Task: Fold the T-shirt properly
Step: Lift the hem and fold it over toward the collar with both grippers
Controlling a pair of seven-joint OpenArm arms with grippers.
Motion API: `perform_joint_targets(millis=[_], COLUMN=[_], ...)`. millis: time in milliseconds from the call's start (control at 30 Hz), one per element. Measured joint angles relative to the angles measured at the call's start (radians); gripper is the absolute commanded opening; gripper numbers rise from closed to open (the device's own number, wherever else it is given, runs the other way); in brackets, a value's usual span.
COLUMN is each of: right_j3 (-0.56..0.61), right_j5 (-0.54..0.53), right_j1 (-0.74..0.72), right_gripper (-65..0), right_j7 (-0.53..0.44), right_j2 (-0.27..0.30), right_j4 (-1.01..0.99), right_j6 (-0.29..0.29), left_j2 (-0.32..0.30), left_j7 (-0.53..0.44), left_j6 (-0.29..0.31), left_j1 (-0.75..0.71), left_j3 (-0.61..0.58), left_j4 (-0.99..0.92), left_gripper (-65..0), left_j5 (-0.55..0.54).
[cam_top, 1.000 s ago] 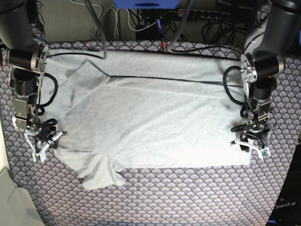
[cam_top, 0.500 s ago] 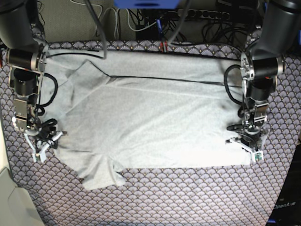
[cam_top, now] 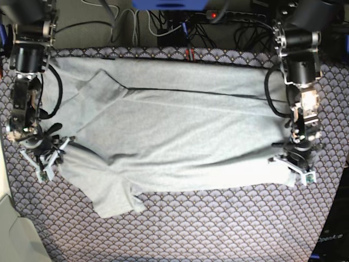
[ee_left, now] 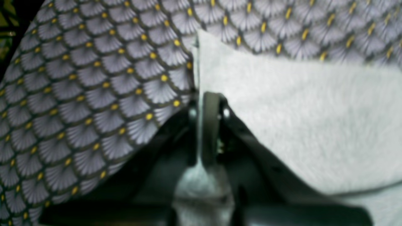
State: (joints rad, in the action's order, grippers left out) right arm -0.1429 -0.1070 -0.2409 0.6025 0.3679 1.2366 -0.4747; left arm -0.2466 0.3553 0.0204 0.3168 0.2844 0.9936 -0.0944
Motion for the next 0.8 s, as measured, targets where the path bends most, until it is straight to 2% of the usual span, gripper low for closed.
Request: perform_joint_targets(millis=[67,200,367,500,633,733,800], right_j3=[-0.005,-0.077,-0.105,-0.128,-0.195,-0.223,-0.235], right_j5=[-0.031,-0.037,-0.048,-0.045,-0.048,-0.045,-0.045], right_j1=[0.044,0.129,0.249,0.350,0.408,0.444,0.467], right_gripper=[-65.0,-65.0,-65.0,-65.0,-65.0,-65.0,-65.0], right_j7=[0.020,0.027,0.056,0.065,0.064,0.064,0.064], right_j2=[0.018,0.011,0.011,0.003,-0.027,-0.031,-0.033], right_j4=[0.053,0.157,0.314,0.398,0.433,0.439,0.439], right_j6=[0.001,-0.003,-0.008,-0.092,-0.107,-0.170,-0.203], left_j2=[-0.008,-0.011,-0.021,-0.021,-0.018,-0.015,-0.006], left_j7=[0.041,0.087,0.078,0.084,0.083,0.161,0.172], left_j6=[-0.002,-0.010,0.002,-0.001,0.000,-0.002,-0.006], left_j1=[-0.035,-0.086,-0.171,-0.258,-0.344,-0.397,-0.426], left_j3=[0.027,0.034,0.069,0.092,0.121,0.127,0.128], left_j4=[0.062,0.108,0.208,0.309,0.410,0.471,0.515], left_gripper=[-64.6,-64.6,-64.6,-64.6,-64.6,-64.6,-64.6], left_j5=[-0.038,-0.052,-0.058,-0.058,-0.058,-0.059,-0.059])
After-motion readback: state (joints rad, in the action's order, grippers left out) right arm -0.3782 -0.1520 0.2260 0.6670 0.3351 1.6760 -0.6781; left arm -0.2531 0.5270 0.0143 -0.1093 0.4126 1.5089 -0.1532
